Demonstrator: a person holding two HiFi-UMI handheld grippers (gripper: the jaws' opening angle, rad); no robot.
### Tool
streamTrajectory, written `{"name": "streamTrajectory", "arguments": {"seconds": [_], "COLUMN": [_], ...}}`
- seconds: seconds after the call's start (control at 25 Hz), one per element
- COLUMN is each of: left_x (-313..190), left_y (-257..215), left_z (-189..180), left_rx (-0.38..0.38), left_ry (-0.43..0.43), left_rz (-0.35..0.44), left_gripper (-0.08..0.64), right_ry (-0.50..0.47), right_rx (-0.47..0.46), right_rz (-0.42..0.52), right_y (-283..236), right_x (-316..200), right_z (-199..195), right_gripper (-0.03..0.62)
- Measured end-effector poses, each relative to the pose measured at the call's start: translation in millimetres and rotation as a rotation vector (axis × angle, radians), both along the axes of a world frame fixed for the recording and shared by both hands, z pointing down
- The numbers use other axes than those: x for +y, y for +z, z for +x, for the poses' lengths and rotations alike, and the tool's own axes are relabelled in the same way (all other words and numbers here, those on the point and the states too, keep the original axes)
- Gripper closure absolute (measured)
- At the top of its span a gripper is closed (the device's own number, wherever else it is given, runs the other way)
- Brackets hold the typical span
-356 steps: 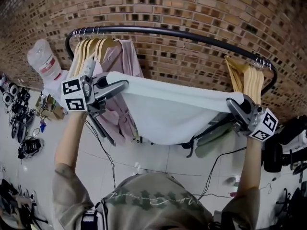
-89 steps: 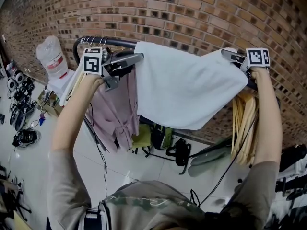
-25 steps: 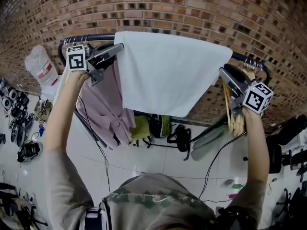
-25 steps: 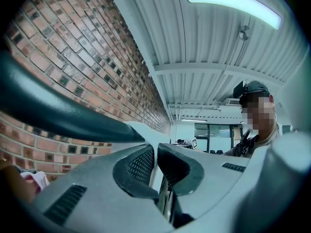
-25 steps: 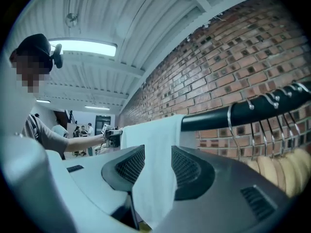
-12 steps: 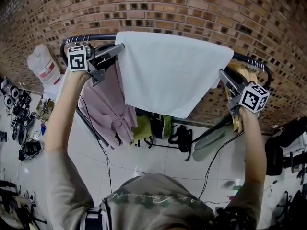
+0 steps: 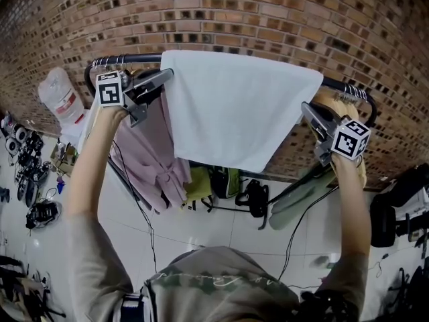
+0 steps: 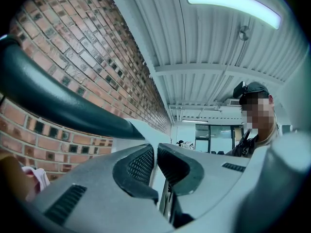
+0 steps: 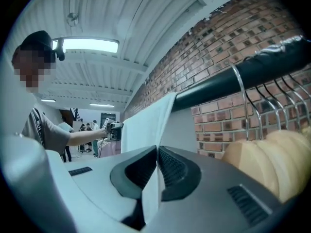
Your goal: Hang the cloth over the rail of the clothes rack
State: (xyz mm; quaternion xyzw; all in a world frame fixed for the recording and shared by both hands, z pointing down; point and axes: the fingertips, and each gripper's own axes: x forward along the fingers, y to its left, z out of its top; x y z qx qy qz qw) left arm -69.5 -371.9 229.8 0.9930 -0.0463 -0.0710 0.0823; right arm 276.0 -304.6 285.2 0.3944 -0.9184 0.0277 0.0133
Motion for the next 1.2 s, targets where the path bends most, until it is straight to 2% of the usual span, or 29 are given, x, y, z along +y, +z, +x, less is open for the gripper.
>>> {"name": "streamTrajectory", "arguments": {"seconds": [0.2, 0.48, 0.8, 1.0, 1.12, 1.2], "left_x": [1, 5, 3, -12, -14, -12], "left_y": [-5, -22, -37, -45, -42, -37], "left_z": [-3, -6, -7, -14, -14, -12], "left_rx": [-0.007, 0.005, -0.039, -0.028, -0.037, -0.064], "left_ry": [-0.003, -0.015, -0.048, -0.114, -0.112, -0.115], "left_rz": [0.014, 0.047, 0.076, 0.048, 0.016, 0.031], "left_gripper": [0.540, 0.540, 0.540, 0.540, 0.538, 0.538], "right_ry": [-0.030, -0.022, -0.009, -0.030, -0.036, -0.042], "right_rx": [-0.030, -0.032, -0.028, -0.052, -0.058, -0.068], "right_rz": [0.036, 0.093, 0.108, 0.070, 0.035, 0.024], "right_y": [-24, -66, -98, -103, -93, -86], "right_x": [9, 9, 4, 3, 2, 2], "right_z": [0, 9, 13, 13, 17, 16], "right_gripper": [0.569, 0.570, 0.571, 0.571, 0.570, 0.569]}}
